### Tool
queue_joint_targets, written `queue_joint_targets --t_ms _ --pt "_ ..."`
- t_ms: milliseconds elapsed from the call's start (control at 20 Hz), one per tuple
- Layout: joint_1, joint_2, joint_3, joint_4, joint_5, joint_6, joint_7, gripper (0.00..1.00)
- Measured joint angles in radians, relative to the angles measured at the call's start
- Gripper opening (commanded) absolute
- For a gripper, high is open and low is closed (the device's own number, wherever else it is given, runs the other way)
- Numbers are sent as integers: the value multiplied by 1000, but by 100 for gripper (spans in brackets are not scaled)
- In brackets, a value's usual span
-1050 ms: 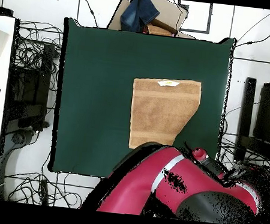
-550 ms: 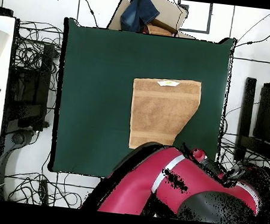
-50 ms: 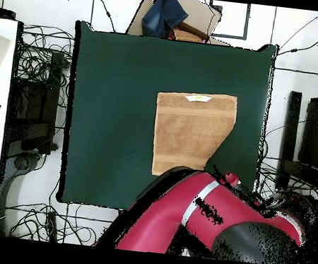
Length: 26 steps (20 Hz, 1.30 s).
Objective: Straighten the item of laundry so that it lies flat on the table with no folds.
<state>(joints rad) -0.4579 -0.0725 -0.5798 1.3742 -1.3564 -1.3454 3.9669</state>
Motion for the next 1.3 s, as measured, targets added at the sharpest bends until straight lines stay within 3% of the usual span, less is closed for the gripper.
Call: queue_joint_targets --t_ms 500,1300 --pt "1 15 17 2 62 126 0 0" --pt "2 -10 22 33 70 138 0 0"
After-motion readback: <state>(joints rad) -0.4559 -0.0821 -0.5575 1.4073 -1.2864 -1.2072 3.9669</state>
